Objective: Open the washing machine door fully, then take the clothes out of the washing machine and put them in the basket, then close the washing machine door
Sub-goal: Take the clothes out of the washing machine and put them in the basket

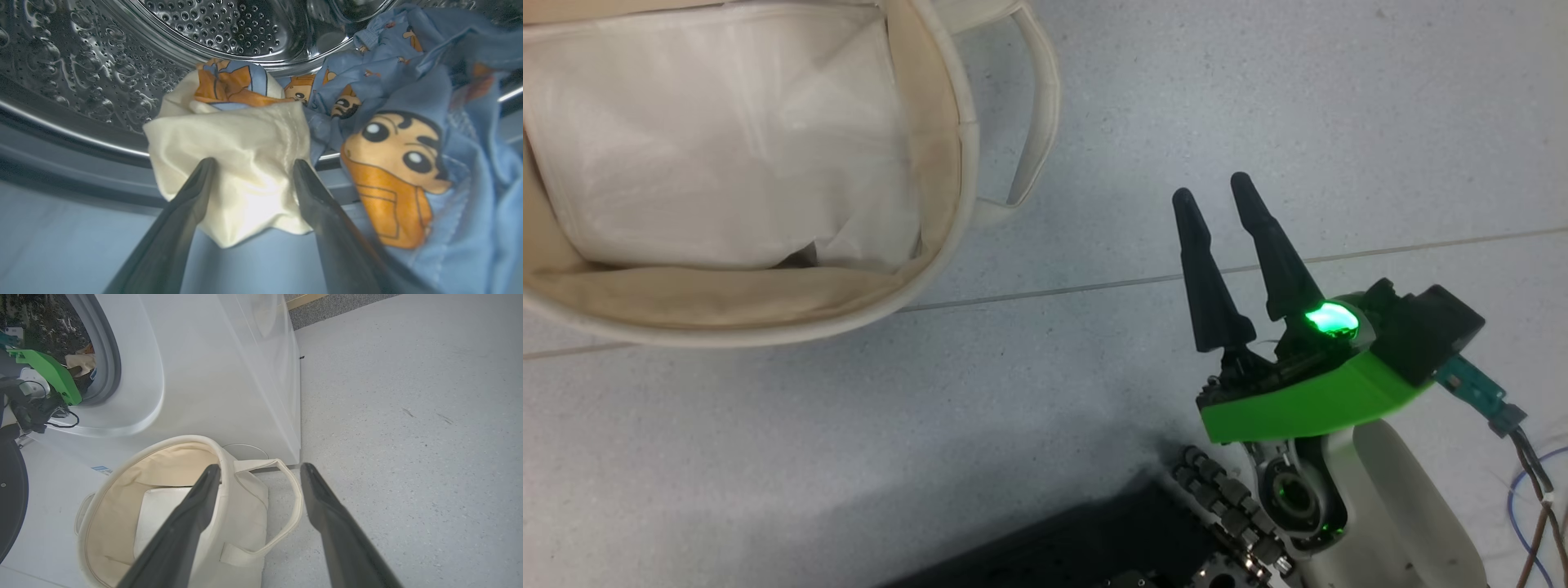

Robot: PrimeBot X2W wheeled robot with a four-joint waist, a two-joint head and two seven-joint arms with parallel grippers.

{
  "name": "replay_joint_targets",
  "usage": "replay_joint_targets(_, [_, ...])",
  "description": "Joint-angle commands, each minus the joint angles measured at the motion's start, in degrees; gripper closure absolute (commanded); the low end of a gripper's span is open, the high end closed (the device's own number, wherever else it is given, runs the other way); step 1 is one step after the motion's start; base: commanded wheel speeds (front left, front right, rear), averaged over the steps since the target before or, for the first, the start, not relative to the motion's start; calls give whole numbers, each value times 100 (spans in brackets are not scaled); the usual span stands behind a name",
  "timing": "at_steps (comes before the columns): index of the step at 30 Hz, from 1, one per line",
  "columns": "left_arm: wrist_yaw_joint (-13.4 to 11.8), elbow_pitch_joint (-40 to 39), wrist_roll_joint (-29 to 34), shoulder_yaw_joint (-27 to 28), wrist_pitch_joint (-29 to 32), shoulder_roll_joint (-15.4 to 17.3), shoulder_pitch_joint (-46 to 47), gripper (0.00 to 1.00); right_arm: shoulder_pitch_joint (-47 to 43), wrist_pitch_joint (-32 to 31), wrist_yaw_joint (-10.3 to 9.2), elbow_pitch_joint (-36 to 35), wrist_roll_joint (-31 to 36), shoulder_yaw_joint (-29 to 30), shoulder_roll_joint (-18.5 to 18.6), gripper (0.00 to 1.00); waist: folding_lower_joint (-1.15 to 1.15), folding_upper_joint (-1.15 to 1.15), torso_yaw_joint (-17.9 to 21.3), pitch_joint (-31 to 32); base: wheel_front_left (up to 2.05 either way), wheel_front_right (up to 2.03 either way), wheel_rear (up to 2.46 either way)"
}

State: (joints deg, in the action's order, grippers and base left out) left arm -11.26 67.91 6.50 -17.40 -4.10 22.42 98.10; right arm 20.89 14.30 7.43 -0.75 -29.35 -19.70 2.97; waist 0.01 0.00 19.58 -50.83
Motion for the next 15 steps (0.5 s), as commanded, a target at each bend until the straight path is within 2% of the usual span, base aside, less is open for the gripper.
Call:
replay_joint_targets(1, [-69,-81,46,-13,-96,317,228,0,-179,70,6,-178,-51,-86,-10,0,-1,0,-10,-26,0,0,0])
replay_joint_targets(5, [-45,34,15,-57,-245,279,359,0,-147,70,6,-193,-25,-111,-10,0,-1,0,-54,-74,0,0,0])
replay_joint_targets(6, [-33,61,6,-69,-283,264,384,96,-138,70,6,-202,-20,-112,-10,0,-1,0,-66,-81,0,0,0])
replay_joint_targets(7, [-14,90,-5,-81,-315,247,405,100,-131,70,6,-208,-11,-111,-10,0,-1,0,-79,-84,0,0,0])
replay_joint_targets(15, [34,187,-116,-143,-731,83,501,100,-84,70,6,-206,81,-71,-10,0,-1,0,-184,-69,0,0,0])
